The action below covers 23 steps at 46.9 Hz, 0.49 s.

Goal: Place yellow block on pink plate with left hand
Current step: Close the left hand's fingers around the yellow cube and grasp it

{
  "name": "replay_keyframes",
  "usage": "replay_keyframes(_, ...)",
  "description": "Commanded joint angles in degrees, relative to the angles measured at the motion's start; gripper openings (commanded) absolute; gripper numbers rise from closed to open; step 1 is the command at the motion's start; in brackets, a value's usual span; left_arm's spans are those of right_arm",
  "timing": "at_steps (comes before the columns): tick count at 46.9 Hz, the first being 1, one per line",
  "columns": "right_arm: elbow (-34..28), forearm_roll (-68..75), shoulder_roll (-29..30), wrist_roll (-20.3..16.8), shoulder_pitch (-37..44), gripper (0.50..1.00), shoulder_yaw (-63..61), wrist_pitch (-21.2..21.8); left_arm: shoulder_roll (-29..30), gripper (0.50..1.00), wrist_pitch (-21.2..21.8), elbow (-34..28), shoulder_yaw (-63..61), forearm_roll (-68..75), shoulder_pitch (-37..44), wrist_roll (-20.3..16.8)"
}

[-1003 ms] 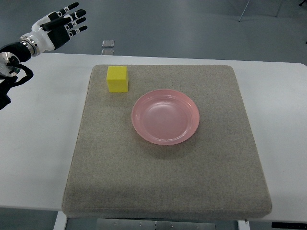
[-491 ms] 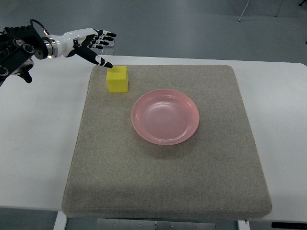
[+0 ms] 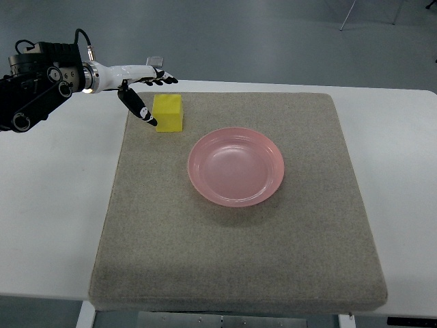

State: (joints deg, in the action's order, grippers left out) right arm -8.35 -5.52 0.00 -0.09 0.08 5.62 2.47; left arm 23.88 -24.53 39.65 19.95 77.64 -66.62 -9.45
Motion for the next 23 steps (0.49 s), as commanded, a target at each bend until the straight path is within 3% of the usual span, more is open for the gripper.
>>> replay_keyframes(1,0.0,0.1,0.0,0.0,0.0,0.924,0.0,0.0,-1.3,0.990,0.3,-0.4,0.0,0.8,0.1,0.0)
replay_keyframes(14,0.0,0.1,0.0,0.0,0.0,0.924,0.0,0.0,-5.3,0.988,9.5,-3.9,-6.4,1.7,0.3,0.0)
replay_keyframes(23,0.0,0.1,0.0,0.0,0.0,0.924,0.0,0.0,-6.0,0.984,9.9,-4.1,-6.7,1.9,0.3,0.2)
